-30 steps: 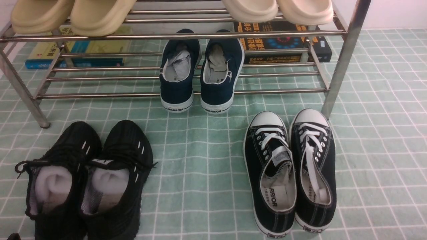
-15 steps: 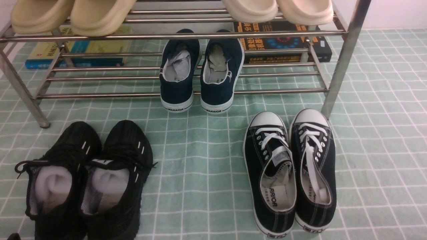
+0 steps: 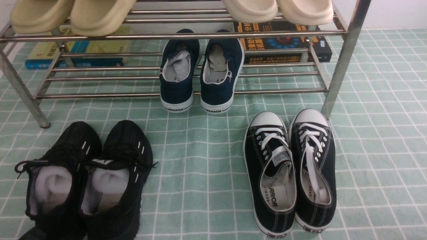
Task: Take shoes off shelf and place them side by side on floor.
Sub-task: 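Grasp a shoe standing on the lower shelf of the shoe rack with the left gripper, then set the held shoe down on the floor in front of the rack with the left gripper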
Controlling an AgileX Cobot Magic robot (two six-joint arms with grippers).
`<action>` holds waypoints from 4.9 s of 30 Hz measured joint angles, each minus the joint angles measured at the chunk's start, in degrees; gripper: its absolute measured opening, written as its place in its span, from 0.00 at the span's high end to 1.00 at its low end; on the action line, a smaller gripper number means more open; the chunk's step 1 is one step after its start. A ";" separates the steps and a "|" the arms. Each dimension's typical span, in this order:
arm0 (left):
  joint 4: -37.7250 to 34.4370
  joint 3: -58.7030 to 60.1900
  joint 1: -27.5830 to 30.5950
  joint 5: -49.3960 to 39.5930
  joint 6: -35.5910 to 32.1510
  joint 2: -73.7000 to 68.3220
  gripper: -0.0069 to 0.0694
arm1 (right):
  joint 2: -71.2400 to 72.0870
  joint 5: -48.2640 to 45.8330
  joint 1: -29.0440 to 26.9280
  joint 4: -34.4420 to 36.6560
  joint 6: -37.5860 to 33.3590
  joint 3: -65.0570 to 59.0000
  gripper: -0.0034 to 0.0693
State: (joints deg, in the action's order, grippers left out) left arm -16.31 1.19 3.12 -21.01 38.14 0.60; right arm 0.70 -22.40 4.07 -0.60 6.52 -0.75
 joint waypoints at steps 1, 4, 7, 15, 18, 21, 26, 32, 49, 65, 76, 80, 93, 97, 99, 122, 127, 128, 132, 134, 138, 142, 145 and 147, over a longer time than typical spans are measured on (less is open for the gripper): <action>-0.88 0.04 0.00 0.00 2.29 0.00 0.59 | 0.00 0.00 0.00 0.00 0.00 0.00 0.62; -1.59 0.10 0.00 0.53 5.78 0.00 0.59 | 0.00 0.00 0.00 0.00 0.00 0.00 0.62; -0.53 0.30 0.00 1.85 6.25 0.00 0.59 | 0.00 0.00 0.00 0.00 0.00 0.00 0.62; -2.18 0.35 0.00 6.72 6.87 0.00 0.61 | 0.00 0.00 0.00 0.00 0.00 0.00 0.62; -3.28 -0.51 0.00 7.42 6.87 0.00 0.66 | 0.00 0.00 0.00 0.00 0.00 0.00 0.62; -3.17 -5.24 0.00 6.58 5.27 0.00 0.75 | 0.00 0.00 0.00 0.00 0.00 0.00 0.62; 0.27 -15.78 0.00 0.96 -0.52 -5.15 0.89 | 0.00 0.00 0.00 0.00 0.00 0.00 0.62; 11.16 -30.19 0.00 -21.56 -5.39 -27.63 0.91 | 0.00 0.00 0.00 0.00 0.00 0.00 0.62; -10.01 -61.08 -5.32 -28.82 -36.96 -72.50 0.67 | 0.00 0.00 0.00 0.00 0.00 0.00 0.62; -9.61 -70.38 -16.51 0.15 -34.52 -93.33 0.39 | 0.00 0.00 0.00 0.00 0.00 0.00 0.62; -10.57 -70.72 -18.57 14.24 -36.31 -100.33 0.42 | 0.00 0.00 0.00 0.00 0.00 0.00 0.62; -10.68 -70.77 -20.17 18.39 -36.49 -101.56 0.45 | 0.00 0.00 0.00 0.00 0.00 0.00 0.62; -10.86 -71.09 -20.54 24.86 -36.49 -107.02 0.47 | 0.00 0.00 0.00 0.00 0.00 0.00 0.62; -11.20 -71.27 -20.58 25.58 -35.93 -107.91 0.57 | 0.00 0.00 0.00 0.00 0.00 0.00 0.62; -11.33 -71.30 -20.65 25.44 -35.83 -107.86 0.71 | 0.00 0.00 0.00 0.00 0.00 0.00 0.62; 2.40 -70.55 -20.48 -7.51 -20.66 -86.62 0.83 | 0.00 0.00 0.00 0.00 0.00 0.00 0.62; 18.70 -70.55 -20.88 -18.83 -3.93 -81.51 0.83 | 0.00 0.00 0.00 0.00 0.00 0.00 0.62; 19.10 -70.55 -20.97 -19.34 -3.56 -81.37 0.83 | 0.00 0.00 0.00 0.00 0.00 0.00 0.62; 25.19 -70.55 -25.11 -28.55 2.41 -79.80 0.83 | 0.00 0.00 0.00 0.00 0.00 0.00 0.62; 26.45 -70.55 -28.53 -30.17 5.01 -79.80 0.83 | 0.00 0.00 0.00 0.00 0.00 0.00 0.62; 29.90 -70.55 -34.92 -30.69 12.15 -80.98 0.83 | 0.00 0.00 0.00 0.00 0.00 0.00 0.62; 35.09 -70.55 -39.92 -30.56 22.28 -83.57 0.83 | 0.00 0.00 0.00 0.00 0.00 0.00 0.62; 37.37 -70.55 -41.52 -31.03 25.24 -85.06 0.83 | 0.00 0.00 0.00 0.00 0.00 0.00 0.62; 37.64 -70.55 -41.90 -31.50 25.99 -85.84 0.83 | 0.00 0.00 0.00 0.00 0.00 0.00 0.62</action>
State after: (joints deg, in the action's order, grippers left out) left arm 21.32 -69.36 -38.78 -52.52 64.13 -85.24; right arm 0.70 -22.40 4.07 -0.60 6.52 -0.75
